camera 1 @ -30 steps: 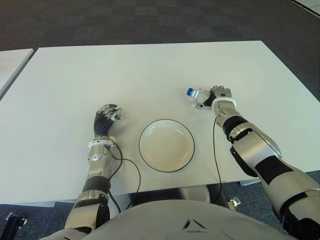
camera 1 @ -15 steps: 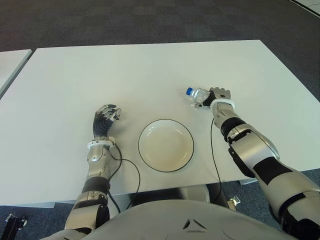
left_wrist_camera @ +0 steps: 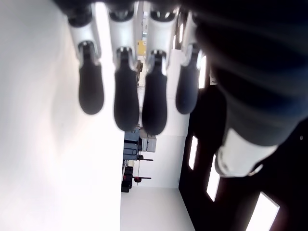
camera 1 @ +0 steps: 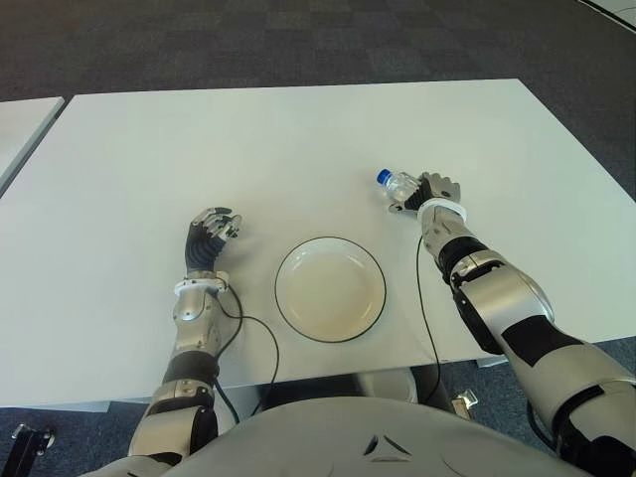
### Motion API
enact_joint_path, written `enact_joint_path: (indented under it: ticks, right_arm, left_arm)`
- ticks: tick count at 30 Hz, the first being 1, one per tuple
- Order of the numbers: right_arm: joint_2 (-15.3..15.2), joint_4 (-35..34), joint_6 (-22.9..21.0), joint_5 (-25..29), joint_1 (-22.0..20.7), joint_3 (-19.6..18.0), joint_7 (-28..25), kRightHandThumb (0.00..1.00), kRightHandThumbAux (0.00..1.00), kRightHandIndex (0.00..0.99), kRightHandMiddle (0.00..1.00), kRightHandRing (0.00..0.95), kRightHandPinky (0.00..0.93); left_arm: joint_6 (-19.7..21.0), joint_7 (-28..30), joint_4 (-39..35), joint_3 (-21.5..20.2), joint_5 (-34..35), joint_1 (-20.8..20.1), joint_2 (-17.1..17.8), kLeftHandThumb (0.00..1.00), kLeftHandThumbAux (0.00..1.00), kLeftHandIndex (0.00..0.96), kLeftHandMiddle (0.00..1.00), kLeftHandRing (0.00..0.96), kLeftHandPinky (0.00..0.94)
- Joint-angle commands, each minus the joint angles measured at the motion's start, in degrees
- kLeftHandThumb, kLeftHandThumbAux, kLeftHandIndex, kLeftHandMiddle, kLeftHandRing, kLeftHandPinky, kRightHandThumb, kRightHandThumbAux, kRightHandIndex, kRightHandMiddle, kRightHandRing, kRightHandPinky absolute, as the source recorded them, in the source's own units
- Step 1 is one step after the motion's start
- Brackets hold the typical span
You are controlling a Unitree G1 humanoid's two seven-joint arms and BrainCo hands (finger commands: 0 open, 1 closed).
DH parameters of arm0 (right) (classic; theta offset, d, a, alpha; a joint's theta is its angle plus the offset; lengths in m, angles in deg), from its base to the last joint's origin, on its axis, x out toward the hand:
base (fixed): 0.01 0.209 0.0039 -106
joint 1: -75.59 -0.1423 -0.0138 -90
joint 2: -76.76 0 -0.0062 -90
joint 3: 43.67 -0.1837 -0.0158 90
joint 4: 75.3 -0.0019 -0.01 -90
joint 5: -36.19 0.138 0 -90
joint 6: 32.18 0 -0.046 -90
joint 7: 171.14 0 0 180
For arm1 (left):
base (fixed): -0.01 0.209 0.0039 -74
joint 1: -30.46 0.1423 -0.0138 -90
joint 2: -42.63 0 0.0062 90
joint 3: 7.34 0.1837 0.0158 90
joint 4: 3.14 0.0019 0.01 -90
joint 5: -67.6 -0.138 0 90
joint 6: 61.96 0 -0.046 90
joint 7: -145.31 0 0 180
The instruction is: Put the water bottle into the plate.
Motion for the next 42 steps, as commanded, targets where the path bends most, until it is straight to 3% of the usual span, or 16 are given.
enact_joint_path:
  ticks: [1,4,6,8,14,21,26,31,37,42]
  right_arm:
    - [2.23,2.13,1.01,4.39,5.23,-3.88,-2.71,0.835,0.685,0.407,0.55,0.775,0.811]
    - [2.42,2.02,1.55,6.04,5.26,-6.11,-2.47,0.835,0.685,0.407,0.553,0.794,0.828]
    - [2.61,1.95,1.79,7.02,5.22,-7.37,-2.29,0.753,0.71,0.425,0.727,0.823,0.855]
    - [3.15,1.43,1.65,9.87,4.8,-10.44,-0.92,0.725,0.718,0.431,0.794,0.841,0.868]
    - [3.15,0.79,2.67,15.48,4.47,-16.87,1.68,0.698,0.726,0.436,0.875,0.876,0.892]
    - [3.65,0.29,4.7,23.59,3.48,-25.91,3.62,0.694,0.728,0.436,0.885,0.876,0.879]
    - [3.55,0.06,6.11,27.78,2.43,-30.69,3.34,0.694,0.728,0.437,0.819,0.8,0.79]
    - [3.77,-0.22,8.39,32.01,2.03,-35.36,2.1,0.695,0.728,0.436,0.769,0.76,0.762]
    - [4.3,-0.71,10.87,35.23,0.98,-38.89,1.42,0.696,0.729,0.435,0.735,0.735,0.744]
    - [5.47,-1.48,14.61,35.97,0.24,-39.49,1.63,0.697,0.73,0.434,0.726,0.725,0.736]
  left_arm:
    - [2.47,0.12,1.69,-0.28,0.42,1.82,-0.72,0.708,0.71,0.434,0.586,0.568,0.555]
    - [2.41,0.05,1.67,-0.23,0.36,1.84,-0.74,0.708,0.71,0.434,0.588,0.571,0.559]
    - [2.38,0.04,1.66,-0.22,0.34,1.85,-0.74,0.709,0.71,0.435,0.592,0.576,0.568]
    - [2.53,0.05,1.63,-0.26,0.44,1.85,-0.78,0.709,0.71,0.435,0.594,0.577,0.568]
    - [2.72,-0.17,1.69,-0.36,0.56,1.83,-0.96,0.709,0.71,0.435,0.596,0.578,0.568]
    - [2.88,-0.5,1.56,-0.31,0.29,1.85,-0.95,0.709,0.71,0.435,0.594,0.575,0.56]
    - [2.91,-0.44,1.39,-0.25,0.2,1.89,-0.91,0.709,0.71,0.435,0.592,0.573,0.556]
    - [2.98,-0.45,1.45,-0.3,0.28,1.88,-0.98,0.709,0.71,0.435,0.591,0.573,0.558]
    - [2.81,-0.71,1.54,-0.23,0.0,1.86,-0.99,0.709,0.71,0.435,0.598,0.583,0.575]
    - [2.47,-0.89,1.62,-0.07,-0.45,1.89,-0.95,0.709,0.71,0.435,0.599,0.582,0.565]
